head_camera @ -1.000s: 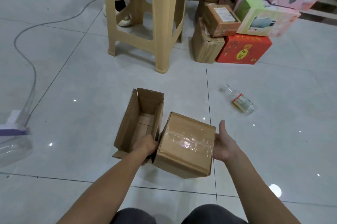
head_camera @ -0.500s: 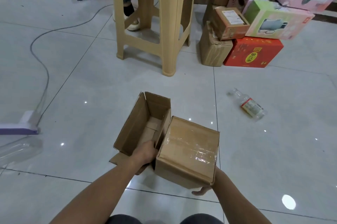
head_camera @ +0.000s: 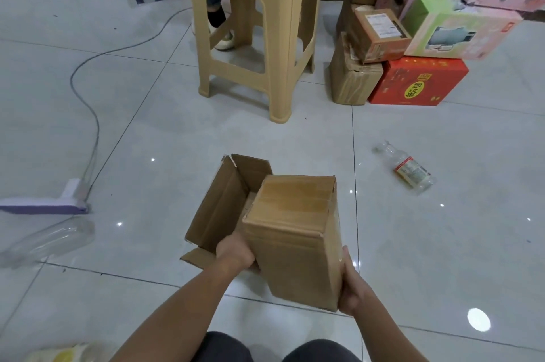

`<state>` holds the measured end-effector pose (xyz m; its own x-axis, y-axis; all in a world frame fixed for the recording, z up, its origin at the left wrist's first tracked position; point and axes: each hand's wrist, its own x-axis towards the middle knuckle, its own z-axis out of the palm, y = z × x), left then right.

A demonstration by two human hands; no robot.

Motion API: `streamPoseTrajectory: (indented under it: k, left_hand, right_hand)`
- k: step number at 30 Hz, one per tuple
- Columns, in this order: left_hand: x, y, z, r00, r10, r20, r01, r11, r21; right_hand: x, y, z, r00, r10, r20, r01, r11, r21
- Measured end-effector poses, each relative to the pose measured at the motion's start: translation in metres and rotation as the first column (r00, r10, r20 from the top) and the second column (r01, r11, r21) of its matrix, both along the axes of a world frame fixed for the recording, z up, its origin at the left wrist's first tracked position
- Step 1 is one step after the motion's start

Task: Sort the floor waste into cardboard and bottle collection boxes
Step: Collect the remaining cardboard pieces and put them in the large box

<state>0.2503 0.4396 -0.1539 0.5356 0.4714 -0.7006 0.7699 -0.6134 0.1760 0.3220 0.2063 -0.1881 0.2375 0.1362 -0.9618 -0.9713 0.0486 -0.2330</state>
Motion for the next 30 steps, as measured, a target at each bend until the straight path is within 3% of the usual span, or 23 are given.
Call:
streamPoseTrajectory:
  k: [4,7,10,13,15,18,20,23,27,30]
  left_hand:
    - [-0.007,-0.021,0.076,0.997,0.062,0.049,-0.064,0.997,0.038]
    - [-0.003,-0.039,0.138,0.979,0.203,0.017,-0.201,0.976,-0.089]
    - [-0.002,-0.066,0.209,0.97,0.24,-0.021,-0.239,0.943,-0.231]
    - [-0.012,-0.098,0.284,0.983,0.184,-0.023,-0.182,0.929,-0.322]
    - [-0.022,-0.12,0.342,0.991,0.134,-0.026,-0.13,0.872,-0.472]
    - [-0.035,-0.152,0.433,0.983,-0.121,-0.135,0.001,0.749,-0.663]
    - [-0.043,-0.18,0.483,0.911,-0.378,-0.162,0.156,0.681,-0.716]
    - [-0.067,-0.234,0.55,0.697,-0.695,-0.178,0.364,0.557,-0.747]
    - [-0.13,-0.297,0.613,0.436,-0.887,-0.151,0.489,0.375,-0.787]
    - [-0.187,-0.331,0.635,0.324,-0.936,-0.14,0.52,0.299,-0.8]
  right_hand:
    - [-0.042,-0.008,0.088,0.954,-0.301,-0.005,0.301,0.953,-0.015]
    - [-0.056,-0.011,0.159,0.831,-0.556,0.011,0.556,0.831,-0.016]
    - [-0.066,-0.023,0.244,0.738,-0.674,0.026,0.675,0.737,-0.044]
    - [-0.079,-0.052,0.329,0.676,-0.735,0.058,0.733,0.663,-0.15]
    - [-0.097,-0.079,0.378,0.629,-0.775,0.061,0.774,0.618,-0.14]
    - [-0.136,-0.121,0.447,0.541,-0.832,0.12,0.838,0.523,-0.155]
    - [-0.164,-0.14,0.507,0.484,-0.859,0.168,0.872,0.457,-0.177]
    - [-0.217,-0.159,0.574,0.347,-0.905,0.244,0.93,0.299,-0.213]
    - [-0.306,-0.173,0.617,0.077,-0.934,0.35,0.976,-0.001,-0.217]
    - [-0.379,-0.183,0.646,-0.164,-0.925,0.341,0.947,-0.244,-0.206]
